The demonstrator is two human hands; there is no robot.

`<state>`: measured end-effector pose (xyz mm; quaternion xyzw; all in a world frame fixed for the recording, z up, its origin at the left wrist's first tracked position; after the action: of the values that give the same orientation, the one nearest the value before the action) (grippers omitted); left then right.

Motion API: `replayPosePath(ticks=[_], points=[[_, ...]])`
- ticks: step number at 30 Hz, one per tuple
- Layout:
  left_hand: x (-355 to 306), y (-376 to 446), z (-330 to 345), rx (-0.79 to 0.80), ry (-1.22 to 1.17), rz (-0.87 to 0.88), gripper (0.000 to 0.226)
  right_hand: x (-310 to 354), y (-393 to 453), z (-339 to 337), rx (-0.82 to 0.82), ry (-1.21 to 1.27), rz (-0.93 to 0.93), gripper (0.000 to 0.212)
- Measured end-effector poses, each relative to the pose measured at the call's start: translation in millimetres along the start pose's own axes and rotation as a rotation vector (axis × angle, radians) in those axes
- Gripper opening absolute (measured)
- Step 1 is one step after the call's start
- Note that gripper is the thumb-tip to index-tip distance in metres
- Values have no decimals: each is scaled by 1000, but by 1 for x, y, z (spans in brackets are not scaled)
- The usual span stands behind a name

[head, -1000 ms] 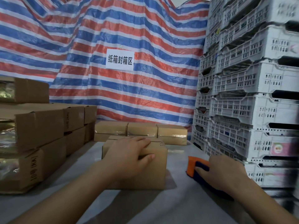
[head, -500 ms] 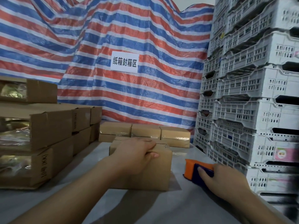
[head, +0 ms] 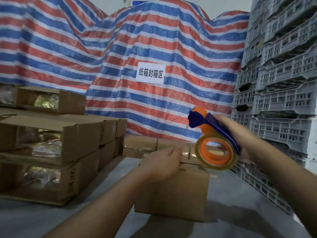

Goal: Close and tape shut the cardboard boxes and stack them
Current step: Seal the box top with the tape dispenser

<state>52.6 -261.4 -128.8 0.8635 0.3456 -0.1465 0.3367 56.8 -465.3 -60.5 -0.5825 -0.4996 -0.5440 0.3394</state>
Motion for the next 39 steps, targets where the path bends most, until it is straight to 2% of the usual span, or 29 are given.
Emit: replayPosePath(ticks=[2,4,7,9,13,17,21,30,39], points=[[3,0,-3,-1,-59,-48,36,10,9,35,131,-26,24,45],[7,-1,-4,-19,-223,-95,37,11,15,61,220,-85,37,49],[9,0,-5,-62,-354,-104,40,11,22,73,251,-132,29,44],[18,0,-10,-161,-553,-176,34,12,25,75,266,-156,15,44],[39,-2,-20,-313,-929,-334,36,10,28,75,288,-171,8,43],[45,-7,-18,-259,-1248,-383,54,6,30,78,308,-179,35,48],[46,-9,-11,-183,-1420,-520,56,7,30,79,315,-213,35,48],[54,2,-15,-292,-1389,-543,53,11,25,83,295,-298,34,51],[57,7,-23,-358,-1211,-439,21,13,22,90,311,-329,45,52]])
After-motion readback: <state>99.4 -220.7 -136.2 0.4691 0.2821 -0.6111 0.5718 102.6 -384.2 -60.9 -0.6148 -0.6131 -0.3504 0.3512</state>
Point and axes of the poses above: each hand's wrist, its own y-axis towards the middle knuckle, its own z-axis out of the palm, x = y × z, the point moved 10 cm from there along y, towards the middle knuckle, and after that the axes turned 10 degrees about z, right-handed, at the moved point
